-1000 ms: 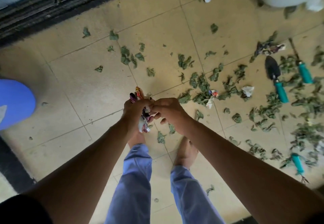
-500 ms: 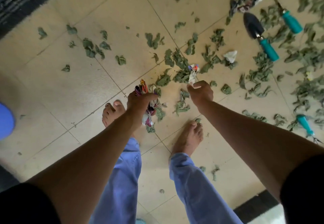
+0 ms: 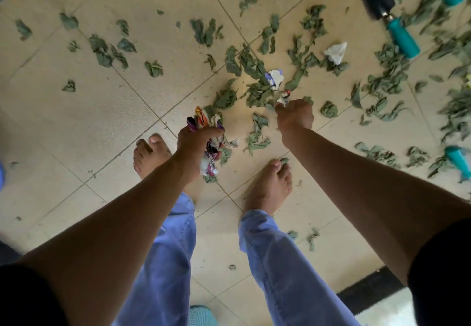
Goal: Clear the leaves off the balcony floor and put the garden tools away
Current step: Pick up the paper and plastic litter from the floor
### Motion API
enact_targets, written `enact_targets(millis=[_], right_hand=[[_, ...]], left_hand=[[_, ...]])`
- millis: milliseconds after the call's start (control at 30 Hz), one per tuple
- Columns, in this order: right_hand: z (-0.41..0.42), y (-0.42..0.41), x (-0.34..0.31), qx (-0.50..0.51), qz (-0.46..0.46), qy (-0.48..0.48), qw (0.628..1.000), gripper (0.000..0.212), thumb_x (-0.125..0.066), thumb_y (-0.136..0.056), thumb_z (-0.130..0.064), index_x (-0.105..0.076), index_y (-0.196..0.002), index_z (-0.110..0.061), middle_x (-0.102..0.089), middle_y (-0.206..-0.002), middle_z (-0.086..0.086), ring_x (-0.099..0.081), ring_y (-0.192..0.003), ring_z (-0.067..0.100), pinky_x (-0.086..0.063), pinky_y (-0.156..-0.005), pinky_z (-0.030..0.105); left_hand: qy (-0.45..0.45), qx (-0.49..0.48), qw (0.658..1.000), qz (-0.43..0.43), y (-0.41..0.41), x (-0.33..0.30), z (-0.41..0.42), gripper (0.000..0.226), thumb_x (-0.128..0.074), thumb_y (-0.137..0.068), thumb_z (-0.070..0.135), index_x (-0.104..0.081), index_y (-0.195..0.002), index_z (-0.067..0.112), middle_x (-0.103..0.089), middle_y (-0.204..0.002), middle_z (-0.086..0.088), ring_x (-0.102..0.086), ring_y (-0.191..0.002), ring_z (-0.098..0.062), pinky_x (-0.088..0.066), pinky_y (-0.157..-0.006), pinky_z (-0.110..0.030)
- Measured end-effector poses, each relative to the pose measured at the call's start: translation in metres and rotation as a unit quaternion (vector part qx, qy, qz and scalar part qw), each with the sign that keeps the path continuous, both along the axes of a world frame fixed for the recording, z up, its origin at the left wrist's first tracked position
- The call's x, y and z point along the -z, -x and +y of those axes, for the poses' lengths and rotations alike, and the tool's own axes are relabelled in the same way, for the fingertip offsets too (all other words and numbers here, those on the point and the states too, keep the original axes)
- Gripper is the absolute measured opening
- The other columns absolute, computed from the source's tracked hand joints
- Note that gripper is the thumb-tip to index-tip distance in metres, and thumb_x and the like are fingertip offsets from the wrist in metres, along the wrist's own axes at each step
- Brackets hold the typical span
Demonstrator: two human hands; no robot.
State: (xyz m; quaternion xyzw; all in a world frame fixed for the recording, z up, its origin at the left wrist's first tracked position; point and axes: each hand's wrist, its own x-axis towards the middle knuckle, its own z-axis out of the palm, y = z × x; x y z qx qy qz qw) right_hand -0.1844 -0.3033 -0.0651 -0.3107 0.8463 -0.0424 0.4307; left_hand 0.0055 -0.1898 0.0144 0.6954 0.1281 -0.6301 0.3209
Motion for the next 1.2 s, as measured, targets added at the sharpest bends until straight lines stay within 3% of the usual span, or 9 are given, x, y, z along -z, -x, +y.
enact_targets(millis=[133,300,400,567,767,867,933,1067,1200], right_hand=[[0.013,0.020,-0.030,0.037,-0.058,0.005,0.998,0.030,-0.078,-0.082,-0.034,-0.059,-0.061,-0.024,-0.068,-0.067,0.000,-0.067,-0.066,0.024,-0.064,-0.070,0.053],[0.026,0.028,-0.087,0.054,-0.176,0.014,0.983,0.008,-0.069,-0.098,-0.025,-0.072,-0.097,-0.017,-0.072,-0.101,0.008,-0.067,-0.079,0.015,-0.056,-0.059,0.028],[0.031,0.027,-0.114,0.029,-0.210,0.014,0.977,0.014,-0.062,-0.102,-0.017,-0.074,-0.108,-0.017,-0.067,-0.095,0.002,-0.059,-0.076,0.012,-0.051,-0.058,0.024],[0.037,0.013,-0.140,-0.047,-0.267,0.060,0.961,0.027,-0.068,-0.092,0.006,-0.072,-0.100,-0.019,-0.072,-0.079,-0.003,-0.062,-0.060,-0.001,-0.052,-0.060,0.023],[0.046,-0.009,-0.124,-0.109,-0.203,0.098,0.968,0.027,-0.076,-0.084,-0.004,-0.069,-0.079,-0.030,-0.072,-0.069,-0.012,-0.070,-0.067,0.006,-0.062,-0.076,0.040],[0.046,-0.018,-0.121,-0.137,-0.198,0.093,0.966,0.027,-0.075,-0.083,-0.006,-0.070,-0.077,-0.032,-0.069,-0.065,-0.021,-0.066,-0.066,-0.002,-0.061,-0.079,0.039],[0.044,-0.020,-0.118,-0.163,-0.216,0.083,0.959,0.024,-0.072,-0.083,-0.005,-0.075,-0.080,-0.029,-0.071,-0.068,-0.019,-0.067,-0.067,-0.002,-0.060,-0.078,0.037],[0.037,-0.022,-0.114,-0.213,-0.220,0.097,0.947,0.021,-0.069,-0.082,-0.007,-0.080,-0.082,-0.024,-0.076,-0.075,-0.012,-0.072,-0.072,0.003,-0.062,-0.081,0.039],[0.009,-0.017,-0.087,-0.230,-0.118,0.130,0.957,0.023,-0.062,-0.090,-0.009,-0.080,-0.088,-0.024,-0.078,-0.086,-0.011,-0.072,-0.078,0.003,-0.062,-0.078,0.034]], left_hand=[[0.008,-0.002,1.000,0.001,0.007,-0.005,-0.007,0.031,-0.080,-0.078,0.009,-0.065,-0.103,0.000,-0.063,-0.069,-0.016,-0.058,-0.052,-0.026,-0.049,-0.049,-0.028],[0.034,0.005,0.999,0.004,0.018,-0.019,-0.026,0.046,-0.081,-0.073,0.013,-0.065,-0.113,-0.006,-0.061,-0.081,-0.022,-0.061,-0.054,-0.024,-0.049,-0.050,-0.027],[0.039,0.011,0.999,0.018,0.026,-0.028,-0.040,0.031,-0.076,-0.083,0.009,-0.064,-0.109,-0.002,-0.059,-0.081,-0.021,-0.060,-0.053,-0.022,-0.046,-0.049,-0.026],[0.071,0.024,0.992,0.105,0.038,-0.039,-0.054,0.043,-0.079,-0.073,0.019,-0.066,-0.112,0.007,-0.065,-0.085,-0.013,-0.063,-0.067,-0.022,-0.044,-0.052,-0.028],[0.102,0.030,0.979,0.171,0.039,-0.031,-0.061,0.024,-0.069,-0.088,0.023,-0.075,-0.107,0.009,-0.070,-0.113,-0.016,-0.066,-0.107,-0.032,-0.054,-0.095,-0.038],[0.096,0.049,0.978,0.181,0.034,-0.026,-0.060,0.020,-0.073,-0.089,0.027,-0.077,-0.101,0.012,-0.065,-0.119,-0.019,-0.057,-0.120,-0.036,-0.037,-0.115,-0.046],[0.089,0.072,0.976,0.184,0.028,-0.023,-0.059,0.012,-0.075,-0.086,0.026,-0.078,-0.090,0.016,-0.066,-0.116,-0.018,-0.057,-0.114,-0.035,-0.043,-0.099,-0.040],[0.056,0.104,0.980,0.158,0.014,-0.014,-0.063,0.007,-0.073,-0.075,0.018,-0.072,-0.068,0.017,-0.066,-0.070,-0.004,-0.057,-0.066,-0.021,-0.042,-0.059,-0.027],[0.045,0.105,0.987,0.112,0.002,0.006,-0.069,0.029,-0.074,-0.066,0.017,-0.072,-0.095,0.011,-0.065,-0.080,-0.009,-0.063,-0.062,-0.020,-0.045,-0.056,-0.024]])
